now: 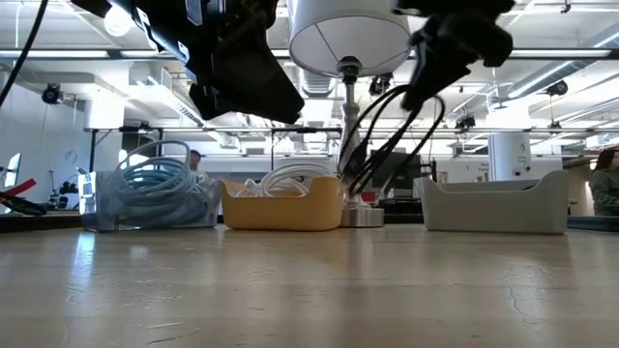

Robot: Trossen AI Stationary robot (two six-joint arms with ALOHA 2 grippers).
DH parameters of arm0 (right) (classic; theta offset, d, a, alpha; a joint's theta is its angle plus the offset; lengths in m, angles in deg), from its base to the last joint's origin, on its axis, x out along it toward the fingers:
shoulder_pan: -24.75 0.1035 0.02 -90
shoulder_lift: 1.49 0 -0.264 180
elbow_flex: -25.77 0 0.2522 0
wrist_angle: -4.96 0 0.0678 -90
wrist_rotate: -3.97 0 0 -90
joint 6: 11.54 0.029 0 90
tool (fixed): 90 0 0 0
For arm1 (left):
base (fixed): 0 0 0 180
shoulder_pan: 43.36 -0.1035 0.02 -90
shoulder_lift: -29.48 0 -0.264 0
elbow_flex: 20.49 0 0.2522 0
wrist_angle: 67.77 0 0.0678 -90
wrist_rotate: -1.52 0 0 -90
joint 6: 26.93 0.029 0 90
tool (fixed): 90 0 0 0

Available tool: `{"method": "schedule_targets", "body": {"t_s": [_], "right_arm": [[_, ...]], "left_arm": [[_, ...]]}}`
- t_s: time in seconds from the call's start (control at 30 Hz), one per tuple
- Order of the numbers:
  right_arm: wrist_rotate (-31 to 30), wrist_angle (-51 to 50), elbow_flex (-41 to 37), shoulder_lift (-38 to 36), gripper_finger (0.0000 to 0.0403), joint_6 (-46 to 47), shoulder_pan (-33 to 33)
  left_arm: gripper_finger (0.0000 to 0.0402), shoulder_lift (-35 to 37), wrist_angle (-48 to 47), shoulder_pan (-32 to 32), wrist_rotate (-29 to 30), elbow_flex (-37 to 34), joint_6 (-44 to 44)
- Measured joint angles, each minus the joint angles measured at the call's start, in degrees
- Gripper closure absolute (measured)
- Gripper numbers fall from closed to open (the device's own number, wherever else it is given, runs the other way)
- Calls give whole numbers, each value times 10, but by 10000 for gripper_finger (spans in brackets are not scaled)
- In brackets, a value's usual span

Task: Sort HDMI cables
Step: Put the black HDMI cable into the gray bin

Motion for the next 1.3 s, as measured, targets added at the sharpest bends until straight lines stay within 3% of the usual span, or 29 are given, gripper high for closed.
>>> {"method": "schedule_targets", "body": {"t_s": [0.17, 0.43, 0.77, 1.3], "right_arm": [[-145, -10, -76, -93, 378, 51, 3], [-257, -10, -228, -265, 368, 130, -17], [-266, 42, -357, -408, 365, 147, -30], [-206, 69, -384, -404, 365, 146, -30]], "left_arm": [[280, 0, 0, 0, 0, 0, -4], [280, 0, 1, 0, 0, 0, -5], [280, 0, 1, -1, 4, 0, -5], [280, 0, 1, -1, 3, 0, -4]]}}
